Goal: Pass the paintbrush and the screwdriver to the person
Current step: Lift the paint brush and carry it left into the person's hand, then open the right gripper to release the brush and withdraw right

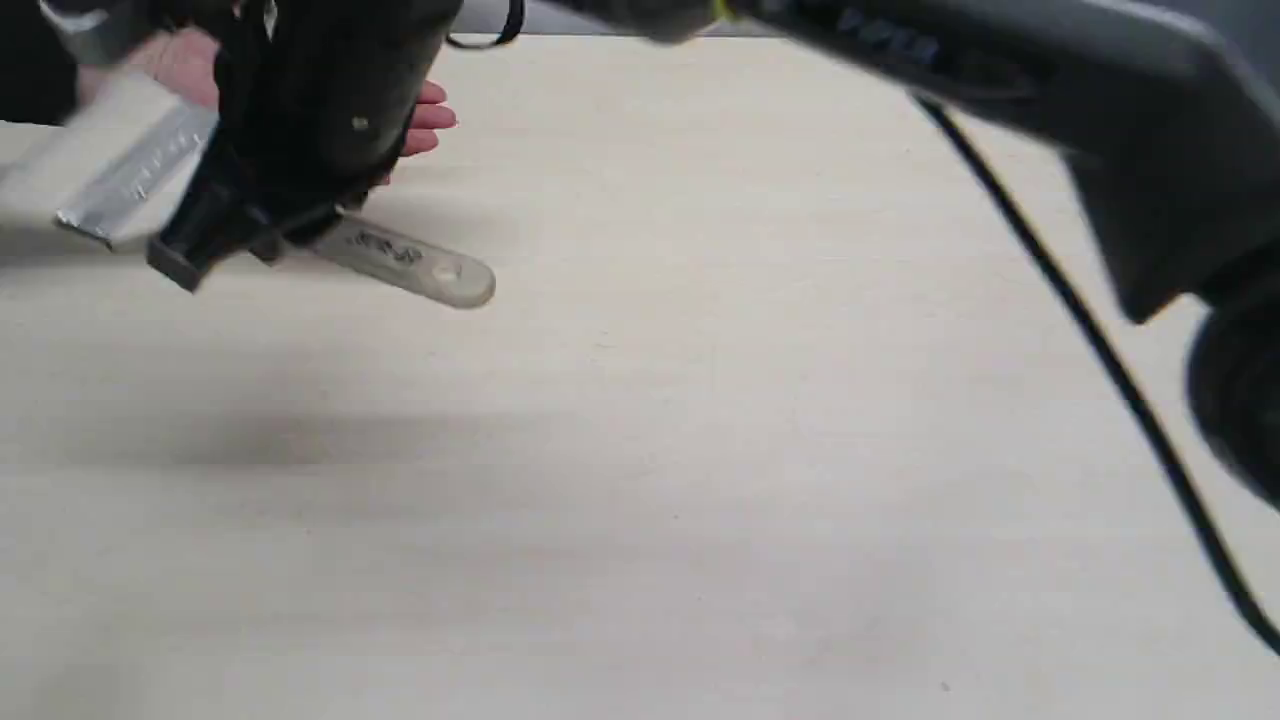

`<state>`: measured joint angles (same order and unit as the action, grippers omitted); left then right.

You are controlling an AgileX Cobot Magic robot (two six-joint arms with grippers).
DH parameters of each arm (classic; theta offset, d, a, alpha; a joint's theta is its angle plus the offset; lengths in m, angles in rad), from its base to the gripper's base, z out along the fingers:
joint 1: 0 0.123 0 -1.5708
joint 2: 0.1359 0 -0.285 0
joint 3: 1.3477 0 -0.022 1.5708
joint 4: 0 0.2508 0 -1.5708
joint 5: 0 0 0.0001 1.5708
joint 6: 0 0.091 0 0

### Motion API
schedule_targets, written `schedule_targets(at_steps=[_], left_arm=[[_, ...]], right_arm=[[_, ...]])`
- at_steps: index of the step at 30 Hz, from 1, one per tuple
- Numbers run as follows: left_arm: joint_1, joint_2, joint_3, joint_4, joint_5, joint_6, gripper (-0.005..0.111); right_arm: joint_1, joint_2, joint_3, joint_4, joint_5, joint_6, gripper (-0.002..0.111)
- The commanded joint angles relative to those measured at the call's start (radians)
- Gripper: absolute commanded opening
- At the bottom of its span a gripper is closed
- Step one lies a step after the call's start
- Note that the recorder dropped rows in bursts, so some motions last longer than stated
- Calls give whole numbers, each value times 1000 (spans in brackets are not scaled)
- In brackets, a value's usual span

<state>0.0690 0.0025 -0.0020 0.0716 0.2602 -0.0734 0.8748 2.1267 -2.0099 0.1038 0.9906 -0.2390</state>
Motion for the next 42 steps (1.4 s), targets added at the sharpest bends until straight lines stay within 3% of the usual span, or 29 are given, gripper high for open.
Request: schedule_targets(at_steps=[1, 11, 14, 18, 20, 24, 29, 36, 42], left_arm=[[-6, -2, 2, -4, -10, -2, 0], [-6, -2, 2, -4, -10, -2, 0], [-6, -2, 2, -2, -11, -2, 0], [-6, -2, 2, -2, -11, -2, 0], [-6, -2, 2, -2, -11, -2, 0], [-6, -2, 2, -2, -11, -2, 0], [-6, -2, 2, -2, -11, -2, 0], [-6, -2, 2, -2, -11, -2, 0], [-6, -2, 2, -4, -8, -2, 0]], right_arm=[[-3, -47, -3, -4, -88, 15, 4], [-38, 75, -3, -10, -336, 77, 5], [-67, 94, -3, -8, -385, 107, 17], [-75, 71, -3, -11, -365, 103, 43], [-75, 43, -3, -23, -338, 93, 49], [-75, -49, -3, -114, -253, 129, 40], [-75, -206, -3, -259, -144, 224, 4], [-75, -449, 42, -391, -165, 349, 5], [-75, -714, 335, -487, -366, 361, 5]])
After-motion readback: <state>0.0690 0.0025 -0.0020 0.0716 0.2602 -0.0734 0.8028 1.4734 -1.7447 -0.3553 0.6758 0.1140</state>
